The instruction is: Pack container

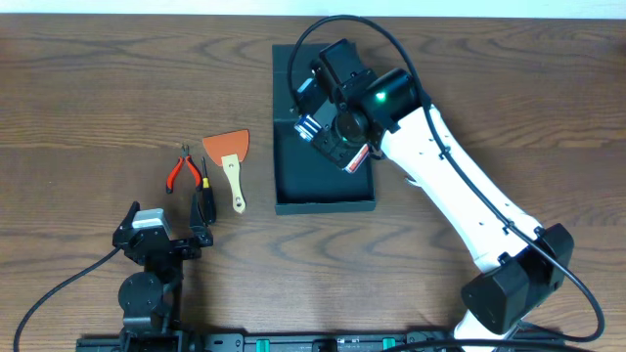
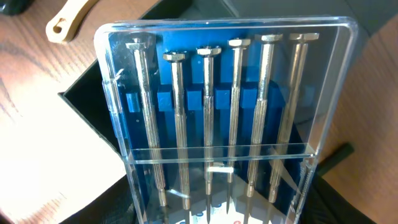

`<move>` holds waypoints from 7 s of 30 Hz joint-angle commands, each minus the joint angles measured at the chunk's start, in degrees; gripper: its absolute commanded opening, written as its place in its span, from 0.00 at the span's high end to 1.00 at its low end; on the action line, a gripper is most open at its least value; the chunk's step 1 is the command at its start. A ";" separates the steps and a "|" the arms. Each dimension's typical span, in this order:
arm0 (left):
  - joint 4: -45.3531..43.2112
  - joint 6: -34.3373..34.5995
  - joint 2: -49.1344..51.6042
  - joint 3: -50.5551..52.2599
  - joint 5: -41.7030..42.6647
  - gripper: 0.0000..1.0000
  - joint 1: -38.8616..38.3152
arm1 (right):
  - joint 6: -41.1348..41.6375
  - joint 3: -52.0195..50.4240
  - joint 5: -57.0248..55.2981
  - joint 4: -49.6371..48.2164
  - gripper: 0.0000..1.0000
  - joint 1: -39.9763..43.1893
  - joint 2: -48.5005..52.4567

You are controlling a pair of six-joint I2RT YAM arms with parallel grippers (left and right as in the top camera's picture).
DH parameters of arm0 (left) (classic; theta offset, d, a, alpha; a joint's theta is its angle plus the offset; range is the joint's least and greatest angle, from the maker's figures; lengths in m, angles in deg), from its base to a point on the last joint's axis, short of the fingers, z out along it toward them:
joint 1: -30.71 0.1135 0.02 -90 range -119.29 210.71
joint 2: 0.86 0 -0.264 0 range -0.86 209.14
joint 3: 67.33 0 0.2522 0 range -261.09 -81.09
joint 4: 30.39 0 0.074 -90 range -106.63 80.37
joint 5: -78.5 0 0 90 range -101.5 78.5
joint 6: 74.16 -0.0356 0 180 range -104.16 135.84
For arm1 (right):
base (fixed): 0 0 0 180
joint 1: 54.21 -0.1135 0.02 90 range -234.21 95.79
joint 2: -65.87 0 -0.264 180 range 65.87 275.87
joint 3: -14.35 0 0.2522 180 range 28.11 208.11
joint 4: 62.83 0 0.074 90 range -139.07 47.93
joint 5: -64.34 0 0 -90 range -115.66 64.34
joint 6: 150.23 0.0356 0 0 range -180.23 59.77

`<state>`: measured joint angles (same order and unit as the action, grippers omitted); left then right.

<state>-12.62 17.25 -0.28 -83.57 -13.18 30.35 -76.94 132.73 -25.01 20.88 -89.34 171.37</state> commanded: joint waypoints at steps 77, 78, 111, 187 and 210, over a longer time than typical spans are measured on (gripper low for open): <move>0.98 -0.76 -0.35 1.73 -0.24 0.02 0.31 | -24.59 -21.86 7.34 -16.92 0.64 0.72 1.57; 0.98 -0.76 -0.35 1.75 -0.24 0.01 0.31 | -24.74 -22.47 7.34 -17.42 0.64 0.72 1.57; 0.98 -0.74 -0.35 1.73 -0.24 0.02 0.31 | -18.69 -31.08 7.30 -29.29 0.22 0.70 1.55; 0.98 -0.76 -0.35 1.73 -0.24 0.01 0.28 | 29.77 -29.38 0.79 -9.09 0.01 28.72 1.57; 0.98 -0.74 -0.35 1.75 -0.24 0.01 0.31 | 21.86 -29.38 0.87 -12.90 0.01 28.83 1.57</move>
<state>-12.62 17.25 -0.28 -83.57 -13.18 30.35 -54.43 103.62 -24.53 8.62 -61.08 172.39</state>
